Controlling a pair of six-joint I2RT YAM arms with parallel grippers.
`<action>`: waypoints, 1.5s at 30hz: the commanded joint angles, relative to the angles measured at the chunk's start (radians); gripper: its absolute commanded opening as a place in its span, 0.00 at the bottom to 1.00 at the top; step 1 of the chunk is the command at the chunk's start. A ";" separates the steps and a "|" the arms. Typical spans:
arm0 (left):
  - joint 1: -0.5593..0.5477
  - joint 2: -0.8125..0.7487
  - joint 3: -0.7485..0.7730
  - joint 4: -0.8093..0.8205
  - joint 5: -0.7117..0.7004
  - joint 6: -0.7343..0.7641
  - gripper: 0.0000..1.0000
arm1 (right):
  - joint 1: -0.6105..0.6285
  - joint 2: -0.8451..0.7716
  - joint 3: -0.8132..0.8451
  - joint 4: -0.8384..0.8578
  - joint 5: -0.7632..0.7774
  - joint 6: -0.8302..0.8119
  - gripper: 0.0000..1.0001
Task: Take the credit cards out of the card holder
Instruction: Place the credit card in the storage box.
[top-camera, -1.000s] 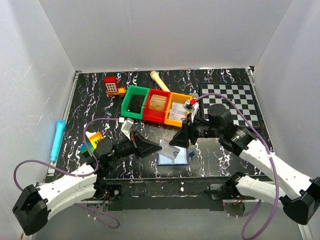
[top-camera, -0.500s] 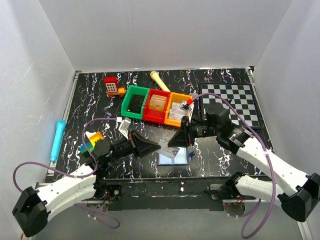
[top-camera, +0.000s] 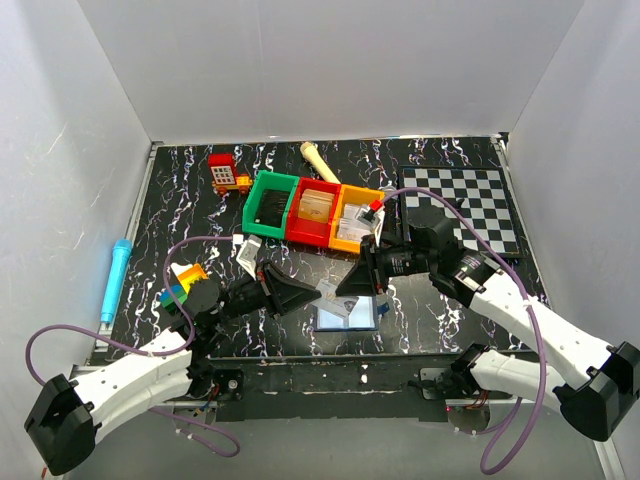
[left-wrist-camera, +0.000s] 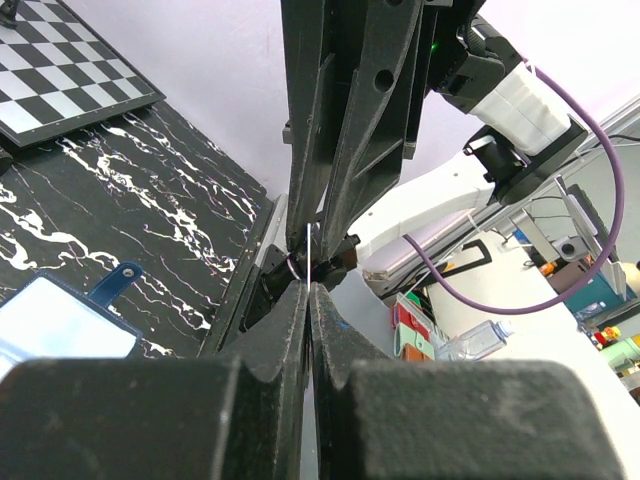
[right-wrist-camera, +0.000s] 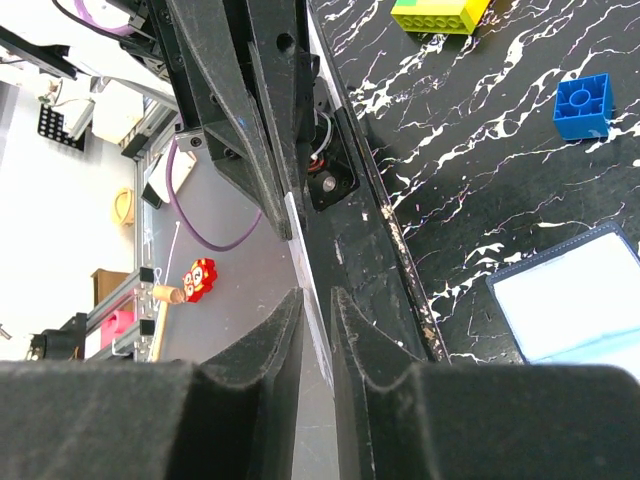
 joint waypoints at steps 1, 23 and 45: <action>0.009 -0.017 -0.013 0.023 -0.001 0.001 0.00 | -0.010 -0.005 0.001 0.024 -0.027 -0.002 0.23; 0.009 -0.008 -0.025 0.034 0.004 -0.004 0.00 | -0.023 -0.004 -0.007 0.041 -0.049 0.018 0.15; 0.062 -0.242 0.102 -0.513 -0.306 0.108 0.62 | -0.121 0.024 0.135 -0.126 0.034 -0.071 0.01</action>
